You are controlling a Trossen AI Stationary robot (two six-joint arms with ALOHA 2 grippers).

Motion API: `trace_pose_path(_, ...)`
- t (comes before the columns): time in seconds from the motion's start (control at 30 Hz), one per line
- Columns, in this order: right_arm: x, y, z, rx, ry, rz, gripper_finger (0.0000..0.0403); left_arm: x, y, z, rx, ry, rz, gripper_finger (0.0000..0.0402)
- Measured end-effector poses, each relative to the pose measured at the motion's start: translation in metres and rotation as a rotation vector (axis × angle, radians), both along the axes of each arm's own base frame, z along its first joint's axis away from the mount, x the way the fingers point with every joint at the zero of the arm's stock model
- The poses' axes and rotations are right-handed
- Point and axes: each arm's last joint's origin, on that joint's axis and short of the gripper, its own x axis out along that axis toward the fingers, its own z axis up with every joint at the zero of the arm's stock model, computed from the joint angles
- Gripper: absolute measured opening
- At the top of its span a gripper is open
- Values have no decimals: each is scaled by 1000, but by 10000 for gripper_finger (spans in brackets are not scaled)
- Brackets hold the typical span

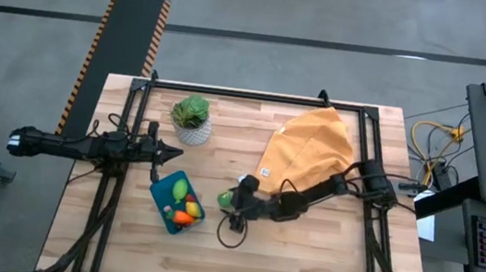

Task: Pick and placing Produce into tupperware
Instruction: Put the green corn into the blue bin

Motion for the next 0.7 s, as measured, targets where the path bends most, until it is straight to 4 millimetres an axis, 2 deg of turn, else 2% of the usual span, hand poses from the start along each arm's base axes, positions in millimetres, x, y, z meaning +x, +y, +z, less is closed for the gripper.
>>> trace_pose_path(0.43,14,-7,14,-2,-47,-15,330,0,0,0,2,2,0,0)
trace_pose_path(0.7,12,-7,11,-3,-38,-15,329,0,0,0,2,1,0,0)
